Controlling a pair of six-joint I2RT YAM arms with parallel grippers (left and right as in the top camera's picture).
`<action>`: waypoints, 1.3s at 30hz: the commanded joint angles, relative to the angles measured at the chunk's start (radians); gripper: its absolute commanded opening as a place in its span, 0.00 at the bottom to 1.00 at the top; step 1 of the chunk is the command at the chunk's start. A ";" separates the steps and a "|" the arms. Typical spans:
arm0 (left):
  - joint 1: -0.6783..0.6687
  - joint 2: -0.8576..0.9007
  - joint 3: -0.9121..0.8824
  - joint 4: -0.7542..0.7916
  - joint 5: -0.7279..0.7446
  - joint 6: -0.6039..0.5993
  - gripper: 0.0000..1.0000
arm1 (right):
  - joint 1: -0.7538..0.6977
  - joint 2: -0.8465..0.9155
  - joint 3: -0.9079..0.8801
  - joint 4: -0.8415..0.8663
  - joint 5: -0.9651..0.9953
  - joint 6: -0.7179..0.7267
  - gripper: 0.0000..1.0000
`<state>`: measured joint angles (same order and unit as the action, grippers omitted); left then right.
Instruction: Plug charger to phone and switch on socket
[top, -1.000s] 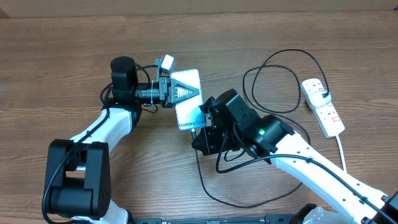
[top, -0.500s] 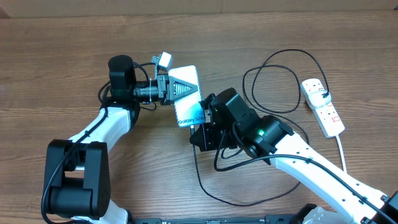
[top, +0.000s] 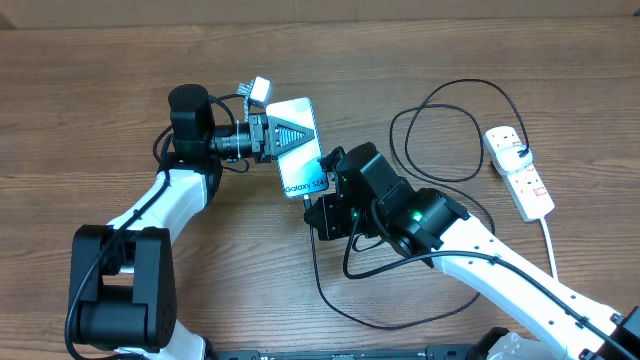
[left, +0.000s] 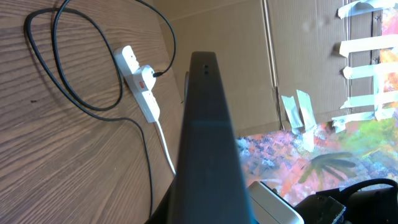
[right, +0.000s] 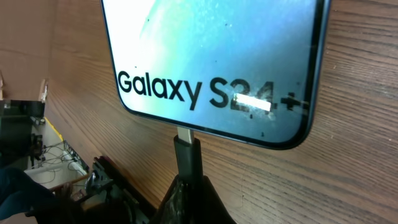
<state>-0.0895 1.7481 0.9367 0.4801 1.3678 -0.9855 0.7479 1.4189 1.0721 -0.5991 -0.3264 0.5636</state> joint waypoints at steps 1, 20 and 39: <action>-0.026 -0.003 -0.010 -0.011 0.133 0.022 0.04 | -0.025 -0.018 0.023 0.051 0.143 -0.008 0.04; 0.006 -0.003 -0.010 -0.011 0.085 -0.020 0.04 | -0.025 -0.072 0.023 0.059 0.078 0.204 0.04; 0.057 -0.003 -0.010 0.081 0.066 -0.171 0.05 | 0.031 -0.313 -0.254 0.121 0.103 0.139 0.04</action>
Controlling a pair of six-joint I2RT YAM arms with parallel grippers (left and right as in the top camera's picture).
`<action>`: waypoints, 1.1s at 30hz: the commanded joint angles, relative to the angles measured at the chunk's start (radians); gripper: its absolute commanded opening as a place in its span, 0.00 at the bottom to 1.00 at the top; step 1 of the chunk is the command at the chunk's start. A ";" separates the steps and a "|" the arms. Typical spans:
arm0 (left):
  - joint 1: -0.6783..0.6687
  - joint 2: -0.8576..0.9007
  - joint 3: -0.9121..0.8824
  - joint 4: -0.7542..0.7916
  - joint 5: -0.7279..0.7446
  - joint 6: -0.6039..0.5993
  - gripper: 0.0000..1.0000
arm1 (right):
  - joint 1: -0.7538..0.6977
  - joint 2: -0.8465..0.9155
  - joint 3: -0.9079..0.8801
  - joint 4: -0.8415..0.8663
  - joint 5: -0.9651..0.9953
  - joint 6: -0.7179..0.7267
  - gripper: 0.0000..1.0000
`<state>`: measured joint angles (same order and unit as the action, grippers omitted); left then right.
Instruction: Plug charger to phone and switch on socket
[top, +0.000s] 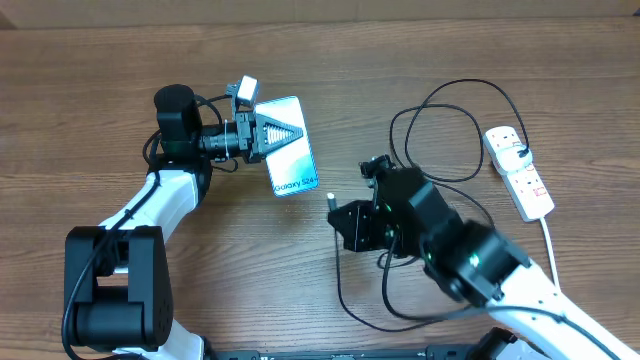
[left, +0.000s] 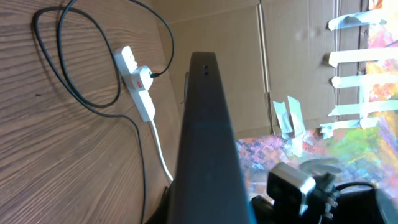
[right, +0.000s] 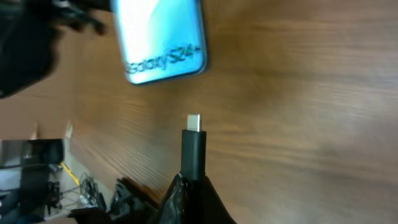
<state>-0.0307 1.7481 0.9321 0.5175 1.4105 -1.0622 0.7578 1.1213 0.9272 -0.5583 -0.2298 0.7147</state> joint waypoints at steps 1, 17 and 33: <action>-0.002 -0.003 -0.005 0.068 0.027 -0.123 0.04 | 0.026 -0.018 -0.155 0.161 -0.012 -0.012 0.04; -0.045 -0.003 -0.005 0.190 0.028 -0.194 0.04 | 0.027 -0.005 -0.252 0.414 -0.053 -0.126 0.04; -0.077 -0.003 -0.006 0.190 -0.001 -0.134 0.04 | 0.027 -0.005 -0.251 0.480 -0.070 -0.166 0.04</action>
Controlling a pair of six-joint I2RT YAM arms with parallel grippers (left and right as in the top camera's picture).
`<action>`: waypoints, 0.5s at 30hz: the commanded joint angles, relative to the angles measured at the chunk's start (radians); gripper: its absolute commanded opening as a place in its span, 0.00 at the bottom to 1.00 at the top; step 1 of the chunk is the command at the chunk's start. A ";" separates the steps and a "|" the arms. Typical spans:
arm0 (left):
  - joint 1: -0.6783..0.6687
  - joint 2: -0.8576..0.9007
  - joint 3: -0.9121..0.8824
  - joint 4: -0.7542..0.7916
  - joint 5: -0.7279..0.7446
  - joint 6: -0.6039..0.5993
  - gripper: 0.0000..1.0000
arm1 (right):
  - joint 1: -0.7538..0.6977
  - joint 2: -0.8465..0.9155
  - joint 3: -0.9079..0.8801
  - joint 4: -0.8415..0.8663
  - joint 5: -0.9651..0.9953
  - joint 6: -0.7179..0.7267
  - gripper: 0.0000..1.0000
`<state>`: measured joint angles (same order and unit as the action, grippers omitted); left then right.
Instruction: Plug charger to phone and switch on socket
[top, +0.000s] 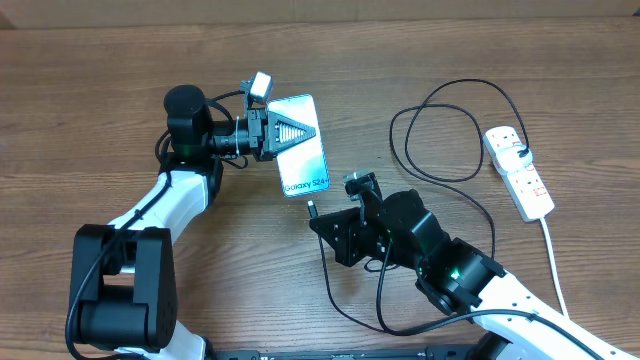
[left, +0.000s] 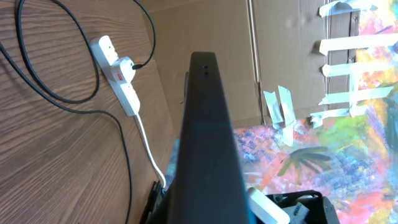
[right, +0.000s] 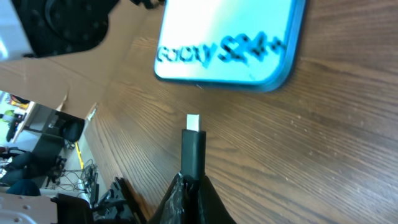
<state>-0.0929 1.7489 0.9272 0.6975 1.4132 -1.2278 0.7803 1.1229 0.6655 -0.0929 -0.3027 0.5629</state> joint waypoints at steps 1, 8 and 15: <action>-0.015 -0.004 -0.001 0.010 -0.004 0.031 0.04 | 0.004 -0.006 0.011 0.015 0.013 -0.014 0.04; -0.022 -0.004 -0.001 0.010 0.001 0.025 0.04 | 0.004 -0.006 0.011 0.005 0.062 0.013 0.04; -0.026 -0.004 -0.001 0.010 0.001 0.023 0.04 | 0.004 -0.006 0.011 0.006 0.074 0.018 0.04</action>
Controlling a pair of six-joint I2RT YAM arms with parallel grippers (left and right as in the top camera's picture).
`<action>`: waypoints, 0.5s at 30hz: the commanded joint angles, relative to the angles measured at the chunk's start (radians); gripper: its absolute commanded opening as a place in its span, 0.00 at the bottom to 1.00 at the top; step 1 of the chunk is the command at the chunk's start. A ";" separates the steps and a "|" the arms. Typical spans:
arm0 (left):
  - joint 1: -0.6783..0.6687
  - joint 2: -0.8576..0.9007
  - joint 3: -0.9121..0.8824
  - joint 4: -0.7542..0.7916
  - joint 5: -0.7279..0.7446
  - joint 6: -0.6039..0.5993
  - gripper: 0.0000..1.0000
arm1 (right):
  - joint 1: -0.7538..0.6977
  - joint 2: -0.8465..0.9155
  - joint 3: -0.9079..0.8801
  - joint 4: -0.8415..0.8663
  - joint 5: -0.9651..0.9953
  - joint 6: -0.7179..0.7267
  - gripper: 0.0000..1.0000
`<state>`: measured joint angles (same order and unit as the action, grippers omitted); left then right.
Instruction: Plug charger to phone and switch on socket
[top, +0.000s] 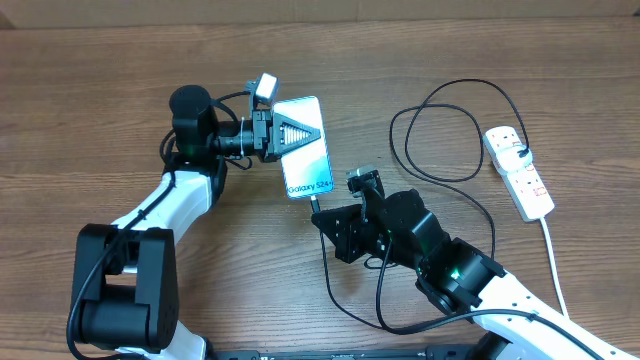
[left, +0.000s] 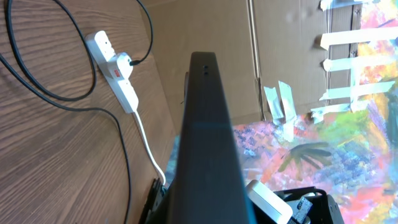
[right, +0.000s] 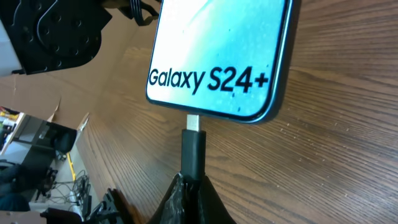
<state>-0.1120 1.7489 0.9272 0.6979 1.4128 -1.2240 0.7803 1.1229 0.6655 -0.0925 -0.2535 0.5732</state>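
Note:
The phone (top: 306, 160), a blue-screened "Galaxy S24+", is held off the table with my left gripper (top: 270, 135) shut on its upper end; in the left wrist view it fills the centre edge-on as a dark slab (left: 205, 124). My right gripper (top: 330, 222) is shut on the black charger plug (right: 192, 149), whose silver tip (right: 194, 122) meets the phone's lower edge (right: 214, 115). Whether the tip is inside the port cannot be told. The white socket strip (top: 519, 170) lies at the far right with a black plug in it.
The black charger cable (top: 440, 130) loops over the table between my right arm and the socket strip, and more of it trails under the right arm (top: 350, 300). A white lead (top: 550, 250) runs from the strip toward the table's front edge.
The phone and my left gripper have shifted slightly right. The plug in my right gripper has closed the small gap and its tip now meets the phone's lower edge.
First the plug tip sat against the phone's lower edge. Then my right gripper held the plug well back from the phone, which was further left. After that the plug was close below the phone with a small gap, and now it touches the edge again.

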 joint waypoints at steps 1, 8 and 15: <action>-0.007 -0.004 -0.001 0.010 0.002 0.019 0.04 | 0.004 -0.006 0.011 0.006 0.025 0.015 0.04; -0.009 -0.004 -0.001 0.010 0.003 0.012 0.04 | 0.004 0.021 0.011 0.014 0.028 0.036 0.04; -0.014 -0.004 -0.001 0.010 0.001 0.023 0.04 | 0.004 0.026 0.011 0.026 0.027 0.037 0.04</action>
<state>-0.1173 1.7489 0.9272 0.6975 1.4097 -1.2240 0.7803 1.1465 0.6655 -0.0772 -0.2382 0.6029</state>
